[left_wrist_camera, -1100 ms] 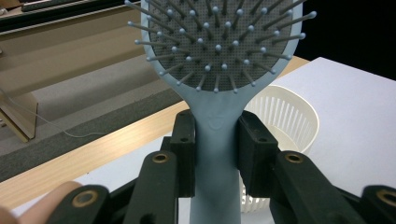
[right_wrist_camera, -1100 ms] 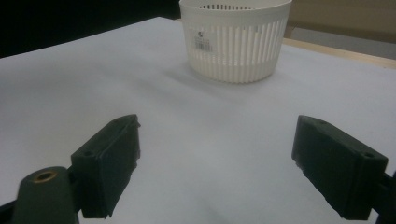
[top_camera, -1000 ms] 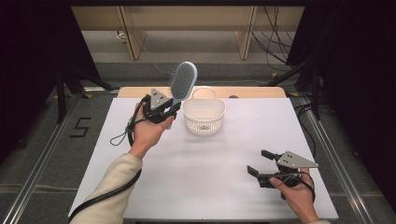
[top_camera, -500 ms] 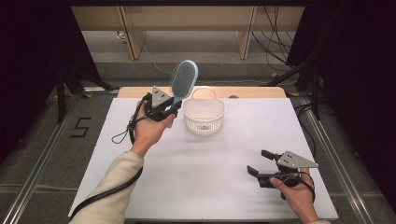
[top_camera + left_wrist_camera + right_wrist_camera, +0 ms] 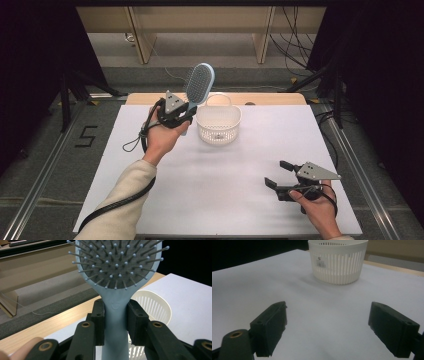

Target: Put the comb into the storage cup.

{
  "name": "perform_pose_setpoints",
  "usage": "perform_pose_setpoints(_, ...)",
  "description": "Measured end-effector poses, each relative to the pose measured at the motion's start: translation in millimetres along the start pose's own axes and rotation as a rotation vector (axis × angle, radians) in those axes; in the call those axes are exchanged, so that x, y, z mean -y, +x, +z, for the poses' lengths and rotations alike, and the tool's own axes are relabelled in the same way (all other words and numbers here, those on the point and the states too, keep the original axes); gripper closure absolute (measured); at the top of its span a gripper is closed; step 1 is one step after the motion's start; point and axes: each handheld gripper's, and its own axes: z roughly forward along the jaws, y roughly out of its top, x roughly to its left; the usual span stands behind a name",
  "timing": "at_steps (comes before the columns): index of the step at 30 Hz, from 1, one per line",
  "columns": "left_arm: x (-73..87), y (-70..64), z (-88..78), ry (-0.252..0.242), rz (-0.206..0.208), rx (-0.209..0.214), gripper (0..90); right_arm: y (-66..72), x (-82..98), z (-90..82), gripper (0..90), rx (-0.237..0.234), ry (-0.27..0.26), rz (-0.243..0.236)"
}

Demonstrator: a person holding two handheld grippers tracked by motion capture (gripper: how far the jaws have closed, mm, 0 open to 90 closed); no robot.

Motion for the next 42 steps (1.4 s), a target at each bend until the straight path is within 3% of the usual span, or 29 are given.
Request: perform_pose_setpoints(42, -9.5, -5.2, 13.6, -0.01, 0.008, 0.014, 70.0, 0.1, 0.0, -0.5, 15.9, -0.002, -0.001, -0.001)
